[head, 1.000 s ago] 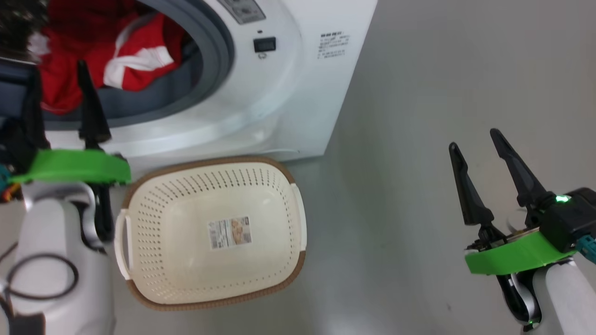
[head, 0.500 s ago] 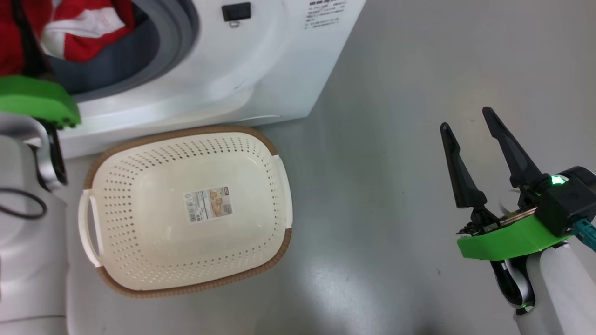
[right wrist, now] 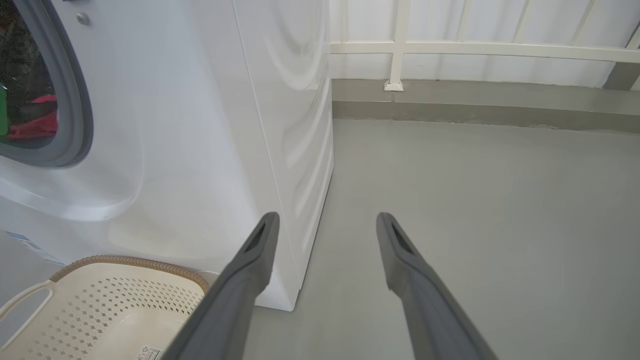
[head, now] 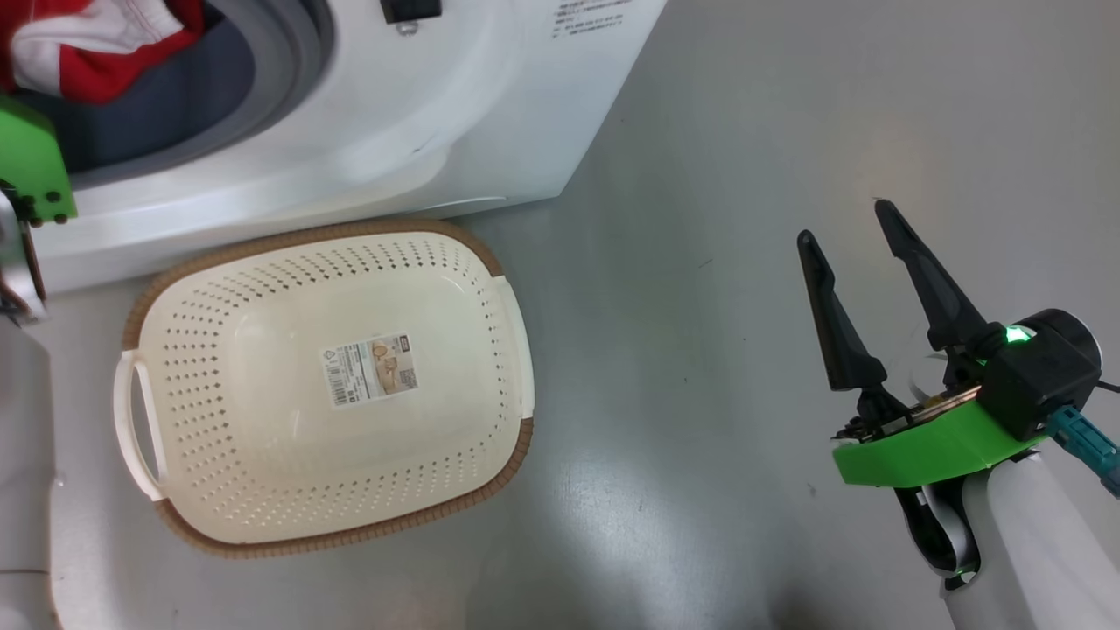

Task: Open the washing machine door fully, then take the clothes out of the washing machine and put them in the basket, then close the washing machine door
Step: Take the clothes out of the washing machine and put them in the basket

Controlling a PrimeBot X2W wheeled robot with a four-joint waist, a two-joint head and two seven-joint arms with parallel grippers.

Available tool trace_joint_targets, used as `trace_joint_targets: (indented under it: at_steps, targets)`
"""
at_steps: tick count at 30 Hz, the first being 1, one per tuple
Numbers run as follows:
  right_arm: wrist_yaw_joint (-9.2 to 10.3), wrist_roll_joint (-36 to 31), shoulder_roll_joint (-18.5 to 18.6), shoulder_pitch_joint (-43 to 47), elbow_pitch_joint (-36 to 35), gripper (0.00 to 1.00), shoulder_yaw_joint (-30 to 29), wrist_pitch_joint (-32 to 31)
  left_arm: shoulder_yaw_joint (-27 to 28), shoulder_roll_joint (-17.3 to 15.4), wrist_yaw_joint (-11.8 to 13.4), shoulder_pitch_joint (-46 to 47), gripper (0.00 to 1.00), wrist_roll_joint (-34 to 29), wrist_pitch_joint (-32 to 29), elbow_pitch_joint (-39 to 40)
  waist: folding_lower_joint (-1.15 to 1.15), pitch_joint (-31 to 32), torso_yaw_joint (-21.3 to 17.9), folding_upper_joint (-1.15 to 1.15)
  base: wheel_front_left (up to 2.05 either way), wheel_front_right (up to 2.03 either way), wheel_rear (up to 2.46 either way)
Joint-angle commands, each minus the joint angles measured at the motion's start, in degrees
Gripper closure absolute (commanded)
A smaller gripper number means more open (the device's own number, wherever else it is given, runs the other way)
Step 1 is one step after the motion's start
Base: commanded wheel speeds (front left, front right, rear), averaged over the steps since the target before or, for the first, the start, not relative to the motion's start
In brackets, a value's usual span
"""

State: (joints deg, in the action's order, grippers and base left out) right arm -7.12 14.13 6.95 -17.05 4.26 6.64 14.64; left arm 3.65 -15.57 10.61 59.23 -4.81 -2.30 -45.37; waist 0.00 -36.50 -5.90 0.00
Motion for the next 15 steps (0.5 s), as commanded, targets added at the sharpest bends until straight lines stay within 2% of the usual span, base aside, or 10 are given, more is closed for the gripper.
trace_joint_targets:
  at_steps: [1, 6, 7, 8, 9, 15]
  targets:
    - [-0.36, 0.5, -0.1, -0.3, -1.0, 0.00, 1.5, 0.4, 1.0, -3.6, 0.2, -0.1, 0.00, -0.4, -0.7, 1.6, 0.00, -0.1, -0.1, 0.00, 0.00, 0.00, 0.00]
    - [-0.36, 0.6, -0.4, -0.9, -0.7, 0.00, 1.9, 0.4, 0.5, -4.5, 0.2, -0.8, 0.00, -0.7, -5.5, 3.0, 0.00, -0.6, -0.3, 0.00, 0.00, 0.00, 0.00]
    - [-0.36, 0.6, -0.4, -1.0, -0.6, 0.00, 1.9, 0.4, 0.4, -4.6, 0.1, -0.9, 0.54, -0.7, -6.2, 3.5, 0.00, -0.6, -0.4, 0.00, 0.00, 0.00, 0.00]
    - [-0.36, 0.7, -0.5, -1.1, -0.6, 0.00, 2.0, 0.4, 0.3, -4.6, 0.0, -1.1, 0.85, -0.6, -6.8, 3.9, 0.00, -0.7, -0.4, 0.00, 0.00, 0.00, 0.00]
    - [-0.36, 0.7, -0.5, -1.2, -0.5, 0.00, 2.1, 0.4, 0.3, -4.7, -0.2, -1.2, 1.00, -0.5, -7.6, 4.3, 0.00, -0.7, -0.4, 0.00, 0.00, 0.00, 0.00]
    - [-0.36, 1.0, -0.7, -1.4, -0.2, 0.00, 2.0, 0.4, 0.7, -4.4, -0.7, -2.5, 1.00, 1.2, -9.9, 7.5, 0.00, -0.7, -0.5, 0.00, 0.00, 0.00, 0.00]
